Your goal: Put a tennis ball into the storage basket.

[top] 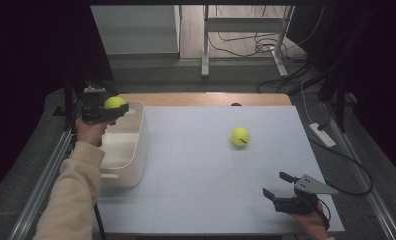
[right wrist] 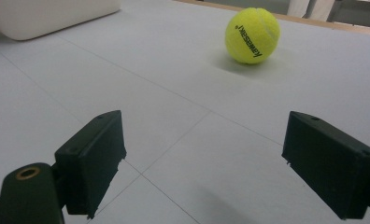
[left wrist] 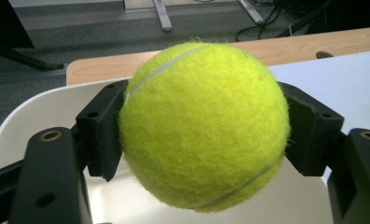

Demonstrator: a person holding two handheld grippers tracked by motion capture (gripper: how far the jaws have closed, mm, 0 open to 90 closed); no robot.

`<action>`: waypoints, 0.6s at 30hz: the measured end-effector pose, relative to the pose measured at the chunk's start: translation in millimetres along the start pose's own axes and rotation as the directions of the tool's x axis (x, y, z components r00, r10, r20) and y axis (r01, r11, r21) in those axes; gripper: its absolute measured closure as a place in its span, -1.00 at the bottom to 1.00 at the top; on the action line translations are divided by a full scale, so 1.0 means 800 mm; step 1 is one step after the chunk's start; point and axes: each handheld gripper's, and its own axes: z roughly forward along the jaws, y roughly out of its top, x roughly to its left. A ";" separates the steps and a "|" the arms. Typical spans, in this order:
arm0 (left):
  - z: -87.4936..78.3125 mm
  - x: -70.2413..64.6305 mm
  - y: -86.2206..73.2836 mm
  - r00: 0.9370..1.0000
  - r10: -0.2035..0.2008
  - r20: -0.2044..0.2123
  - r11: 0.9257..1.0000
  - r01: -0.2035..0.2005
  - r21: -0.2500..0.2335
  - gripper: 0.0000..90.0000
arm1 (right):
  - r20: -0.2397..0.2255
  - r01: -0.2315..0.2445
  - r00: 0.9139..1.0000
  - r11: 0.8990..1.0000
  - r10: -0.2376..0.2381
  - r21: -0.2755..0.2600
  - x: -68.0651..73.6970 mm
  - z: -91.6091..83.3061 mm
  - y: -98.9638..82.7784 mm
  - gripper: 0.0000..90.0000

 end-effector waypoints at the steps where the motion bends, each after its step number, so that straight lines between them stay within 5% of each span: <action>1: 0.001 0.001 0.000 1.000 0.002 0.000 1.000 -0.002 0.005 -0.41 | 0.000 0.001 1.000 1.000 -0.001 0.001 0.000 0.000 0.000 -0.72; 18: 0.011 0.006 -0.008 1.000 0.005 0.000 0.997 -0.005 0.075 -0.42 | 0.001 0.003 1.000 1.000 -0.003 0.002 0.000 0.000 0.000 -0.71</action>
